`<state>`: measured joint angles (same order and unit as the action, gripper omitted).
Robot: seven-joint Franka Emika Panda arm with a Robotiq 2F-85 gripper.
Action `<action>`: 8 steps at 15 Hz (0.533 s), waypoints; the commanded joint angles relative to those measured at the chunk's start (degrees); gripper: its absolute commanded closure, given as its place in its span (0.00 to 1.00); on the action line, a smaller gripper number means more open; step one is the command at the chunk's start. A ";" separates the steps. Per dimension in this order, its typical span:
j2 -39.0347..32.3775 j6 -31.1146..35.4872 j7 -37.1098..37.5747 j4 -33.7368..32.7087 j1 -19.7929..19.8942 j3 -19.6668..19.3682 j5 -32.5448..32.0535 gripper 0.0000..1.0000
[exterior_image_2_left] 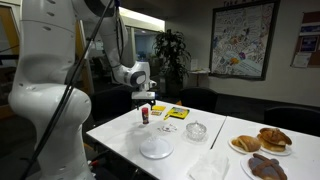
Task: Put the bottle beside the glass jar
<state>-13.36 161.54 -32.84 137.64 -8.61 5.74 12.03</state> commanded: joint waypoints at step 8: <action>-11.55 13.12 5.18 -6.25 9.49 9.45 -9.57 0.00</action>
<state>-21.32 172.26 -28.32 134.10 -3.42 10.85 4.05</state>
